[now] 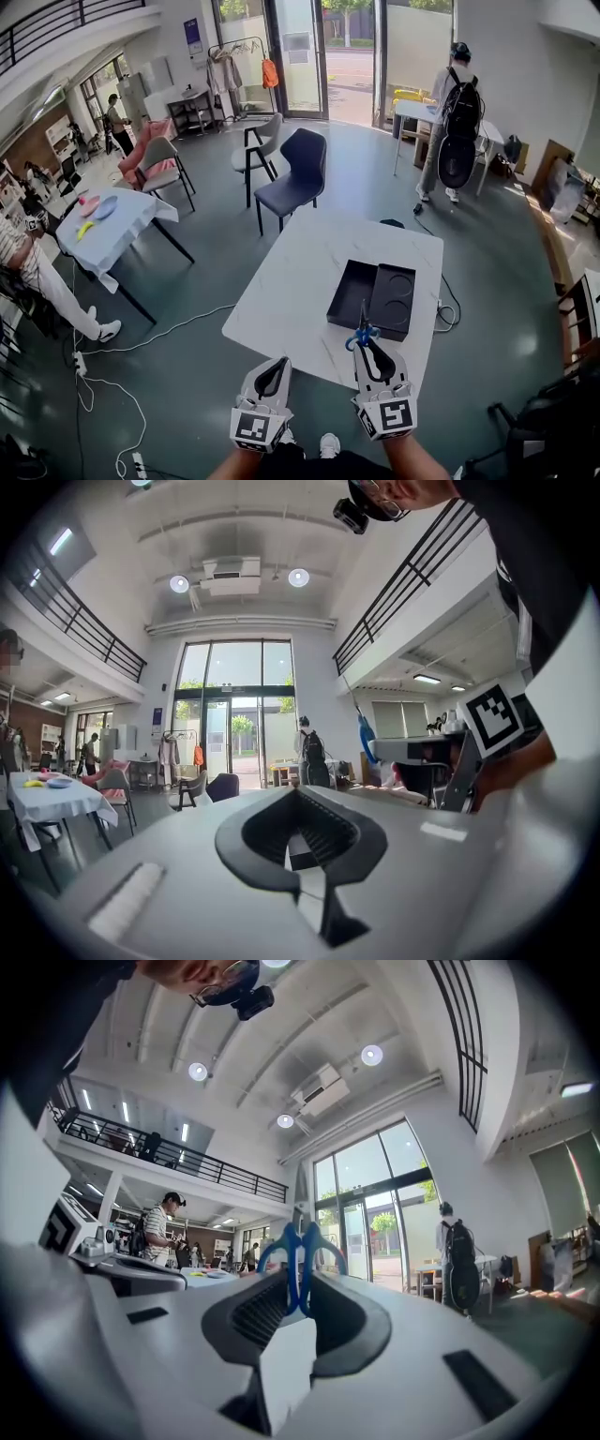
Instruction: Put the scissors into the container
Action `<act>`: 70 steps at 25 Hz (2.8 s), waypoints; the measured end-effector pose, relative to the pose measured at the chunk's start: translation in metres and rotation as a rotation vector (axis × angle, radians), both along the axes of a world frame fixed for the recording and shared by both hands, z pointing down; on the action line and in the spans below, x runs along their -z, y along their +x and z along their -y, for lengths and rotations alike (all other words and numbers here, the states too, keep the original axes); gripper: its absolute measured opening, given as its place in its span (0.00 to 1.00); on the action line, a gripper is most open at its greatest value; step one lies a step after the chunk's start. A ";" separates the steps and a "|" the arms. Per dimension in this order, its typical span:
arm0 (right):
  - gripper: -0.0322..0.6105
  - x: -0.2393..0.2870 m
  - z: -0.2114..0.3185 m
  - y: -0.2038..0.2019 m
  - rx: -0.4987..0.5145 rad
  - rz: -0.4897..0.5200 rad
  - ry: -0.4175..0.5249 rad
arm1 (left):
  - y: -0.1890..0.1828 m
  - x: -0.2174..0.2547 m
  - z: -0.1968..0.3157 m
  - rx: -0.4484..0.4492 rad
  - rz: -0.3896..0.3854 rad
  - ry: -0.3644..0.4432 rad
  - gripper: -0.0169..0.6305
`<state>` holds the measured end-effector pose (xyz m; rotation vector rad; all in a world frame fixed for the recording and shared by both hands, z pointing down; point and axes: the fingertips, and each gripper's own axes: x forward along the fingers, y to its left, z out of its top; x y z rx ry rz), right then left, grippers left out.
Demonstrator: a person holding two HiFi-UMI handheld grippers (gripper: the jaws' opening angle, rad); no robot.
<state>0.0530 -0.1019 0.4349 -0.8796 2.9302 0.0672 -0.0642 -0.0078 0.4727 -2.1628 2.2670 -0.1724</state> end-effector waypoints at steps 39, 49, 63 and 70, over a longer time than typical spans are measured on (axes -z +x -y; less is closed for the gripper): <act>0.17 -0.039 0.134 -0.120 -0.492 -0.144 -0.063 | -0.156 -0.010 0.198 -0.443 -0.076 0.025 0.04; 0.17 -0.088 0.172 -0.114 -0.531 -0.240 -0.155 | -0.154 -0.037 0.240 -0.502 -0.074 -0.033 0.04; 0.17 -0.170 0.219 -0.114 -0.572 -0.331 -0.427 | -0.159 -0.082 0.281 -0.494 -0.110 -0.152 0.04; 0.17 -0.210 0.233 -0.111 -0.598 -0.404 -0.591 | -0.166 -0.096 0.280 -0.494 -0.120 -0.181 0.04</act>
